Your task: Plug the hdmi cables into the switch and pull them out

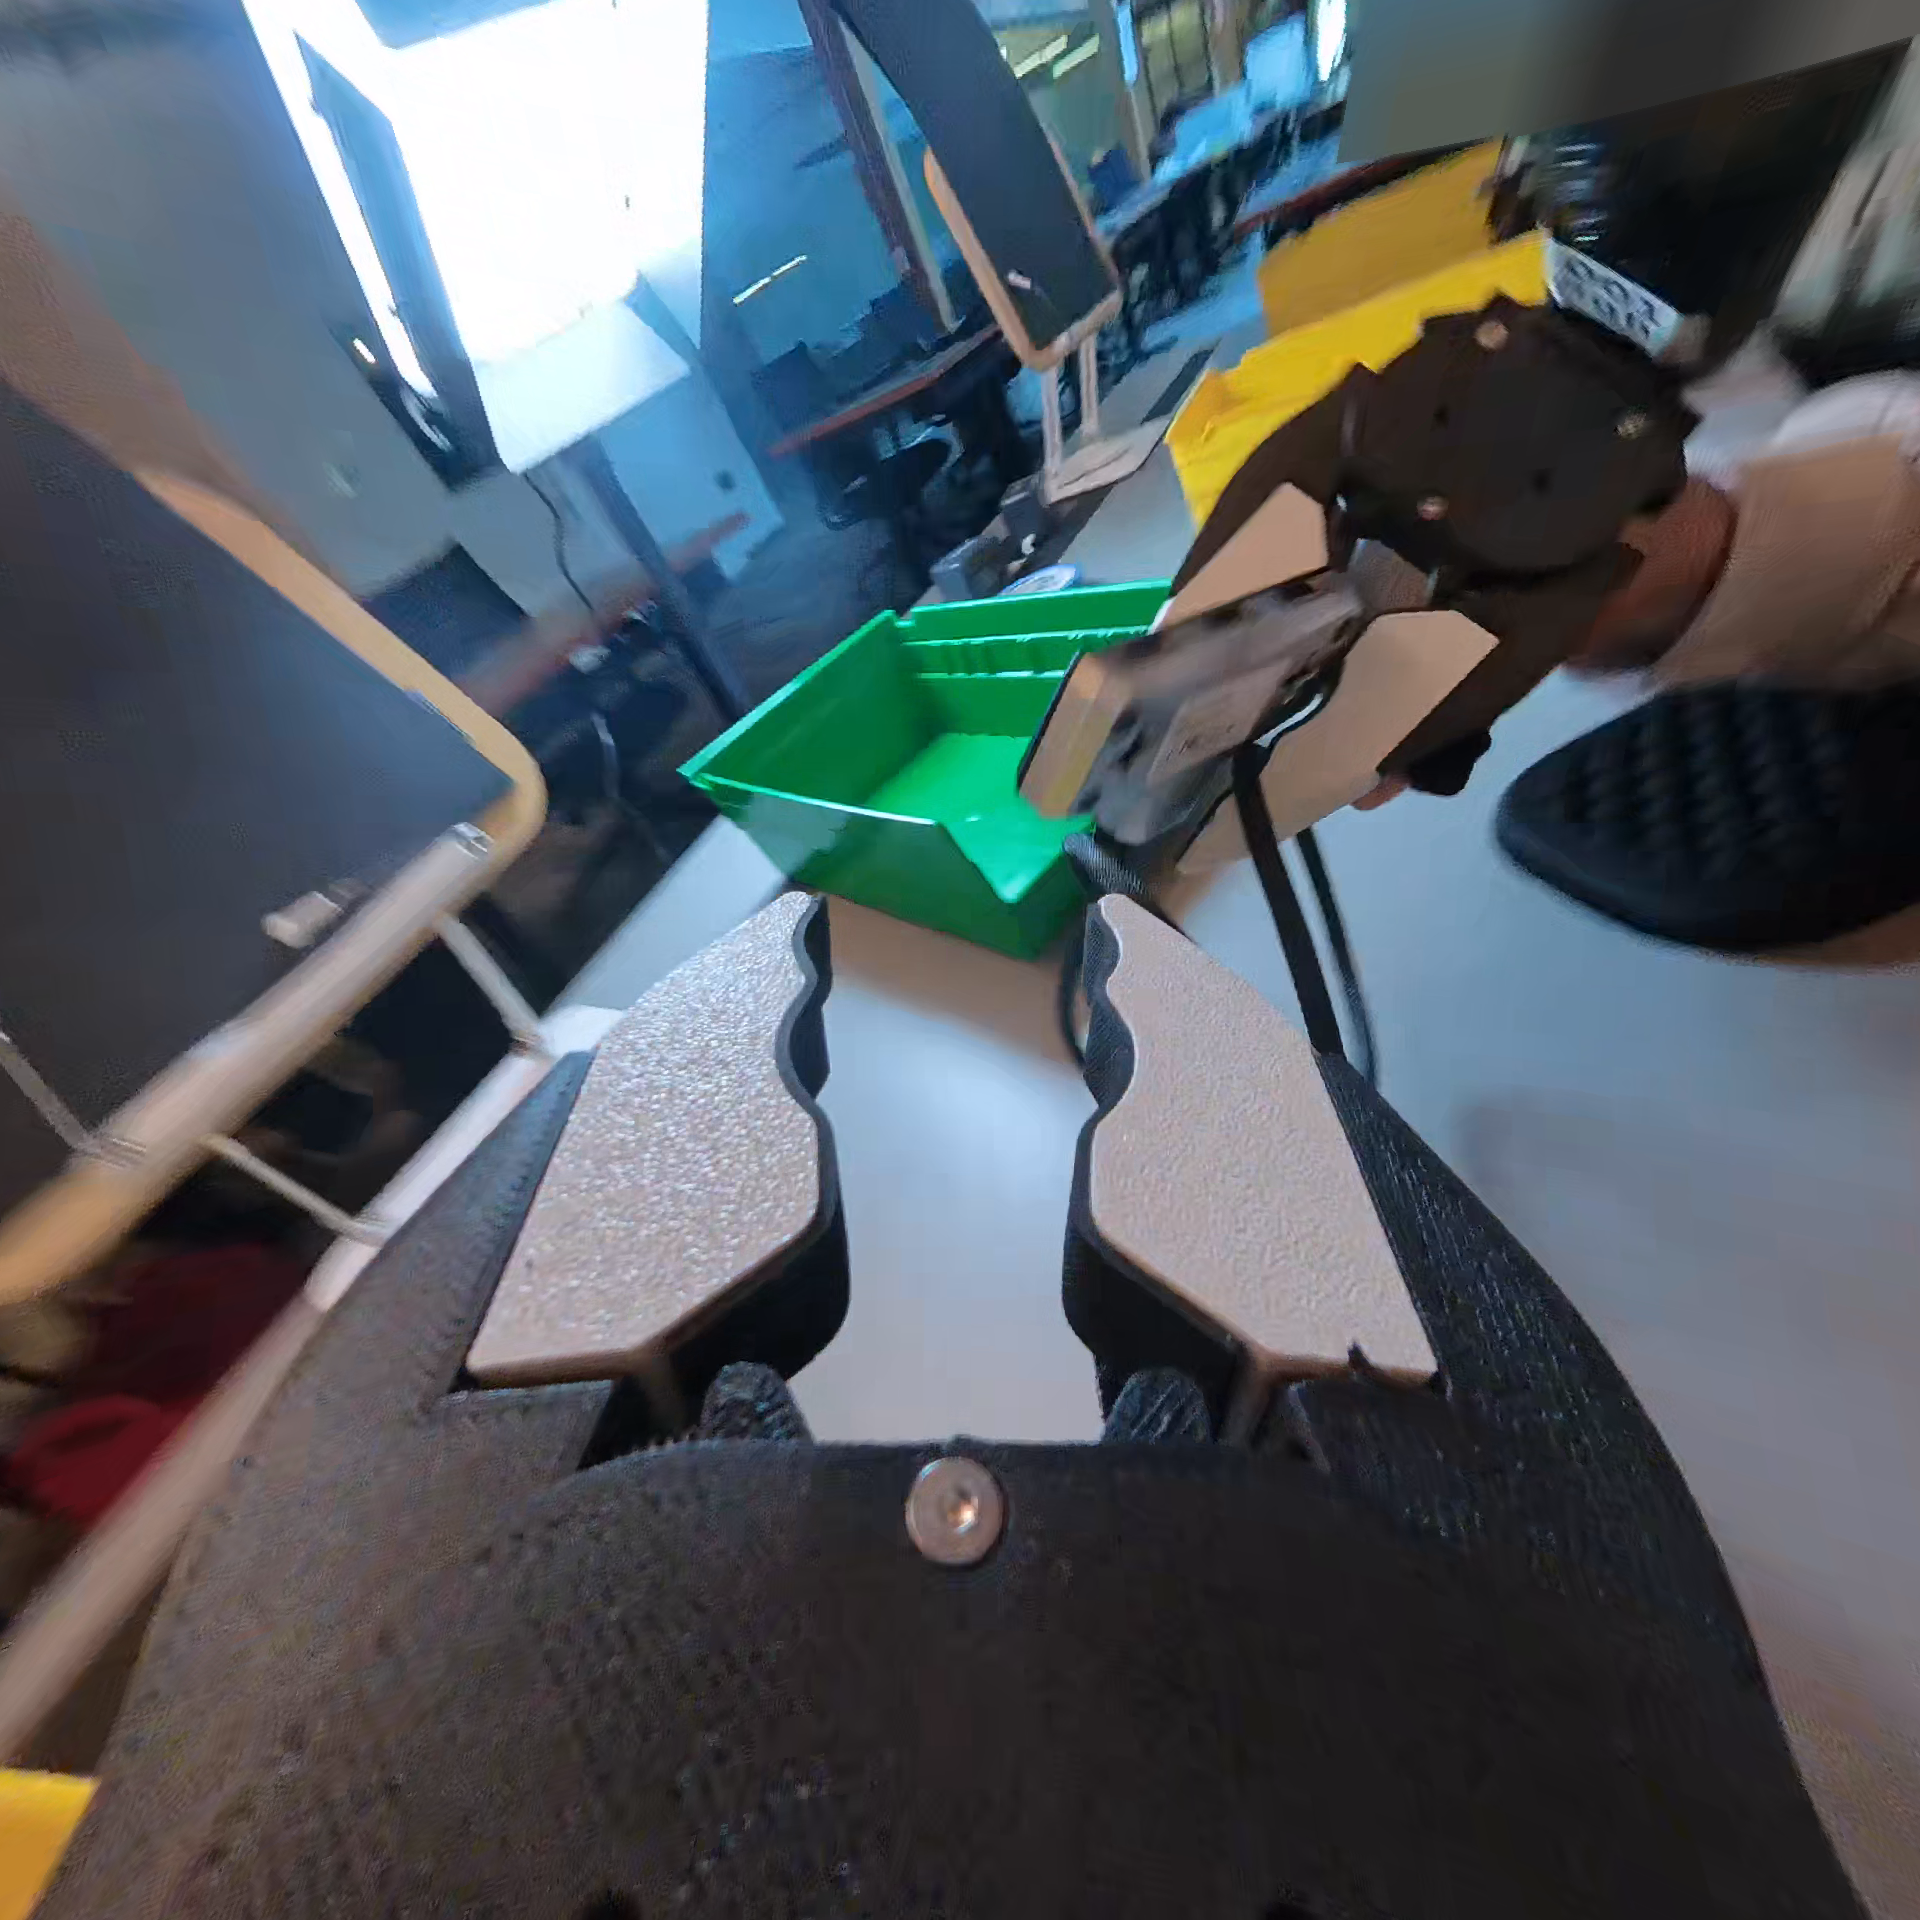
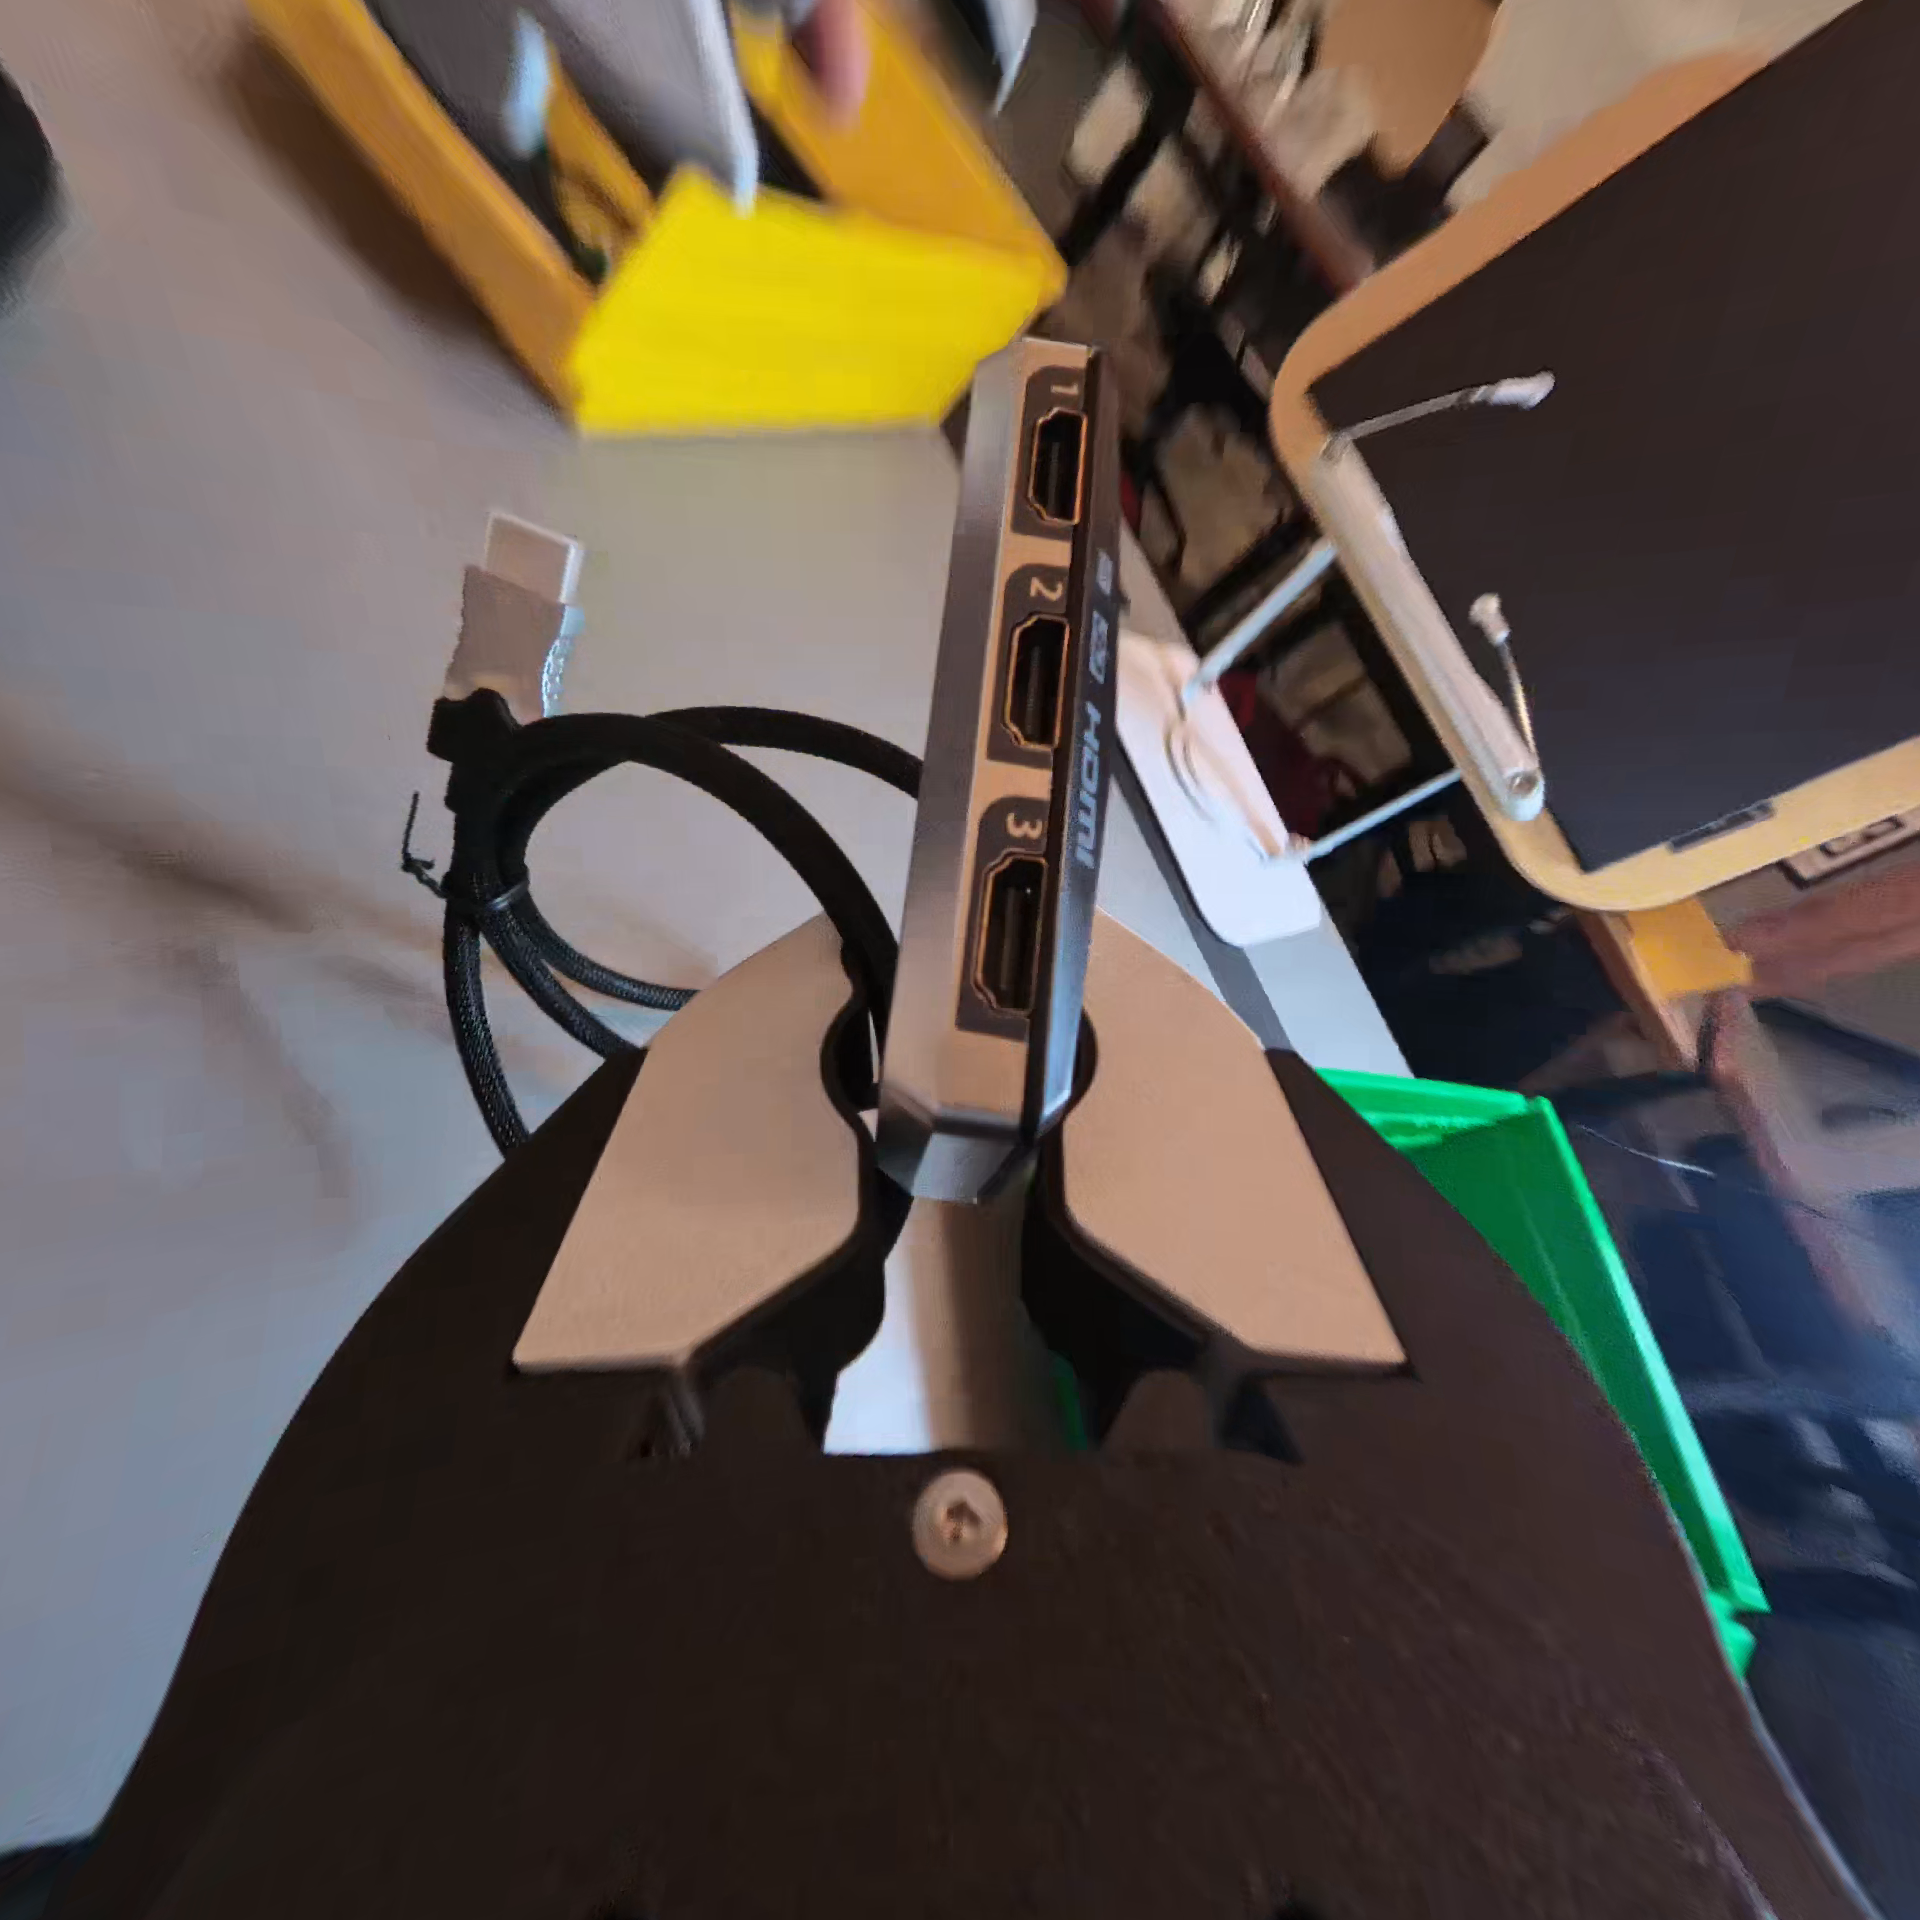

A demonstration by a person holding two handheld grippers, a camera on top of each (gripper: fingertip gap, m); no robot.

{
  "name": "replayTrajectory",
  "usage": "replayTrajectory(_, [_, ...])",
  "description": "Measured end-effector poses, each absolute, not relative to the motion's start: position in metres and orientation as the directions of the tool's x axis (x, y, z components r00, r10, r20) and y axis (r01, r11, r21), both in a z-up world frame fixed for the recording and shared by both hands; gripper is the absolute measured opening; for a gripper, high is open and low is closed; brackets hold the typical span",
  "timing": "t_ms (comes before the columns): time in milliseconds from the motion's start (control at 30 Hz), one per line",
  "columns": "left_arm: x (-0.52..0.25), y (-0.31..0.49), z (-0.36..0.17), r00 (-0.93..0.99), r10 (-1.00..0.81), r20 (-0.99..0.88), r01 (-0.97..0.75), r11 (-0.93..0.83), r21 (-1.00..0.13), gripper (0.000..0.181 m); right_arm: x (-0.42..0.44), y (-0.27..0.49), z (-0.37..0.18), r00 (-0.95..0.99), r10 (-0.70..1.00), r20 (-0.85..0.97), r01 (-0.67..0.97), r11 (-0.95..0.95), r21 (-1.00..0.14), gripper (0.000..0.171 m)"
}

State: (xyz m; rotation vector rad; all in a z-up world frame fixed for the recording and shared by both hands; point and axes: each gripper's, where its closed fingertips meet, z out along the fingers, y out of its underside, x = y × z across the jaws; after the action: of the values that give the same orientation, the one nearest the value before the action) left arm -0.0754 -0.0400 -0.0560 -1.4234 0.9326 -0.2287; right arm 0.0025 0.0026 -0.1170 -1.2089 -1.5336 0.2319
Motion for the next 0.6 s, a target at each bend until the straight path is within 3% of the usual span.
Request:
replayTrajectory(100, [-0.070, -0.038, -0.062, 0.527, -0.531, -0.663, -0.648, 0.253, -0.718, 0.052, -0.014, 0.005, -0.126, 0.001, 0.702, 0.712, 0.663, 0.533, -0.526, 0.027])
replayTrajectory(200, [-0.064, -0.031, -0.086, 0.407, -0.504, -0.762, -0.776, 0.250, -0.580, 0.057, -0.036, -0.008, -0.125, -0.165, 0.679, 0.715, 0.699, 0.592, -0.401, 0.027])
replayTrajectory(233, [-0.060, -0.031, -0.092, 0.374, -0.508, -0.776, -0.787, 0.270, -0.555, 0.051, -0.043, -0.013, -0.127, -0.219, 0.677, 0.703, 0.698, 0.612, -0.372, 0.027])
replayTrajectory(267, [-0.058, -0.035, -0.098, 0.319, -0.516, -0.795, -0.803, 0.298, -0.516, 0.033, -0.049, -0.017, -0.127, -0.258, 0.673, 0.693, 0.696, 0.627, -0.350, 0.027])
replayTrajectory(333, [-0.062, -0.042, -0.104, 0.266, -0.528, -0.807, -0.818, 0.320, -0.479, 0.028, -0.055, -0.024, -0.129, -0.335, 0.663, 0.670, 0.668, 0.668, -0.327, 0.028])
replayTrajectory(400, [-0.062, -0.059, -0.099, 0.297, -0.616, -0.729, -0.722, 0.354, -0.594, 0.024, -0.060, -0.044, -0.122, -0.379, 0.706, 0.598, 0.553, 0.691, -0.465, 0.030])
replayTrajectory(467, [-0.067, -0.074, -0.084, 0.356, -0.688, -0.632, -0.566, 0.379, -0.732, 0.022, -0.060, -0.065, -0.099, -0.399, 0.774, 0.491, 0.383, 0.627, -0.678, 0.027])
replayTrajectory(533, [-0.071, -0.088, -0.064, 0.391, -0.765, -0.513, -0.376, 0.376, -0.847, 0.022, -0.051, -0.082, -0.069, -0.444, 0.826, 0.347, 0.195, 0.467, -0.863, 0.026])
replayTrajectory(600, [-0.075, -0.098, -0.041, 0.400, -0.822, -0.406, -0.183, 0.362, -0.914, 0.022, -0.037, -0.089, -0.039, -0.499, 0.839, 0.218, 0.021, 0.263, -0.965, 0.027])
